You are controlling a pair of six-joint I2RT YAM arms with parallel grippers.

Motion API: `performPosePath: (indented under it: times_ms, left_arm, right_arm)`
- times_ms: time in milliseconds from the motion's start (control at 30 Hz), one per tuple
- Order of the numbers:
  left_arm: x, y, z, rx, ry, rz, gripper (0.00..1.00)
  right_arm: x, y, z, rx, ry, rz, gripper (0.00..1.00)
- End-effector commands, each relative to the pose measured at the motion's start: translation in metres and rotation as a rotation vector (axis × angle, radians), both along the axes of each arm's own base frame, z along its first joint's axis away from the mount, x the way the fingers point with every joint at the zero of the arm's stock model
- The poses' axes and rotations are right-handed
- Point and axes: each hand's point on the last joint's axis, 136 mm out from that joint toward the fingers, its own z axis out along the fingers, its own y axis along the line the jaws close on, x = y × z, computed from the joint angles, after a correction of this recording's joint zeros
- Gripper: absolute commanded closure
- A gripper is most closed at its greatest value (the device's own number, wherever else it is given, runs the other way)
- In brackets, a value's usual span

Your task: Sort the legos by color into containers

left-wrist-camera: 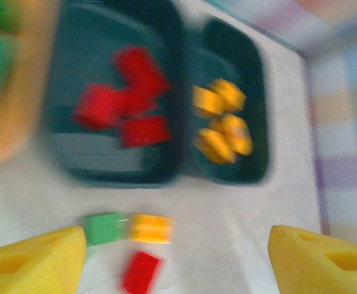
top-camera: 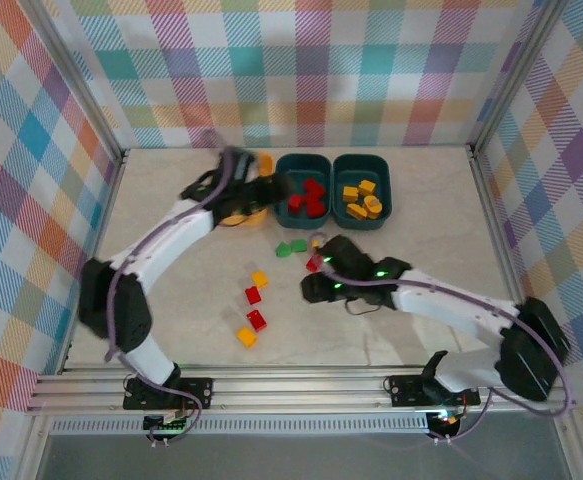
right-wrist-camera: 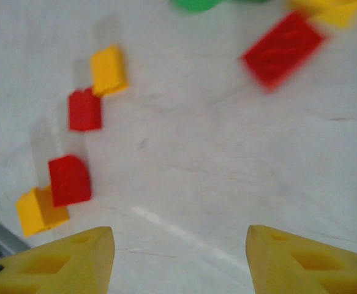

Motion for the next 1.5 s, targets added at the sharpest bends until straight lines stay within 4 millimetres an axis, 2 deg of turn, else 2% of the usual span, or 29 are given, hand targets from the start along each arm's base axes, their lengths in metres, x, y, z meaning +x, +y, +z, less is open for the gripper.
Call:
performPosePath:
  times_ms: [0,67,167,267,367,633,1000,1167,1467]
  left_arm:
    - [-0.034,0.086,-0.086,-0.023,0.250,0.308,0.22]
    - [-0.065,0.124,-0.116,-0.016,0.338,0.390,0.22]
    - [-0.106,0.160,-0.140,0.004,0.406,0.467,0.21]
    - [-0.128,0.182,-0.143,-0.002,0.410,0.520,0.18]
    - [-0.136,0.193,-0.140,-0.016,0.388,0.546,0.16]
    - [-0.135,0.191,-0.139,-0.024,0.381,0.513,0.15]
    - [-0.137,0.190,-0.143,-0.022,0.380,0.503,0.15]
    - [-0.141,0.190,-0.145,-0.024,0.383,0.501,0.14]
    - [-0.145,0.193,-0.141,-0.007,0.375,0.503,0.14]
  right_arm:
    - [-0.016,0.042,-0.005,-0.109,-0.081,0.135,0.42]
    - [-0.030,0.072,-0.011,-0.160,-0.098,0.226,0.44]
    - [-0.052,0.112,-0.020,-0.205,-0.108,0.345,0.47]
    - [-0.067,0.138,-0.030,-0.218,-0.088,0.413,0.48]
    - [-0.076,0.151,-0.041,-0.226,-0.054,0.442,0.49]
    - [-0.084,0.158,-0.066,-0.300,-0.019,0.461,0.51]
    - [-0.091,0.162,-0.076,-0.323,-0.006,0.482,0.53]
    - [-0.094,0.169,-0.079,-0.306,0.008,0.497,0.54]
    - [-0.081,0.169,-0.100,-0.393,-0.028,0.474,0.60]
